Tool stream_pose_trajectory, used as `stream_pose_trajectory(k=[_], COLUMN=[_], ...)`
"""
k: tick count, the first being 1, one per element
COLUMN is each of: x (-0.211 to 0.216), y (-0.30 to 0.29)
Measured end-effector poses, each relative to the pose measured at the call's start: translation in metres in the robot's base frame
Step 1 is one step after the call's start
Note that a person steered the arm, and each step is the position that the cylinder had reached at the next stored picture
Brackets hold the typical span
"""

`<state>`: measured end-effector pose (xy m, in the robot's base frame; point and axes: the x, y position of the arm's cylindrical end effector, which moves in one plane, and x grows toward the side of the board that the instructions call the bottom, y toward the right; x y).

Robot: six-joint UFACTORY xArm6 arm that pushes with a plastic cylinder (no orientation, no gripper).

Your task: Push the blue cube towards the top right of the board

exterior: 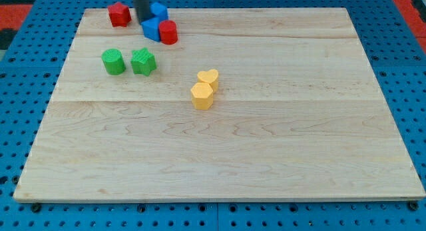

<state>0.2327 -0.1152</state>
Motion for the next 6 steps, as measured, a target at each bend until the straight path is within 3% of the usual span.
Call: stream_pose_trajectory(k=[2,4,6], x=[-0.014,-0.041,-0.016], y=[-0.056,-0.018,0.212])
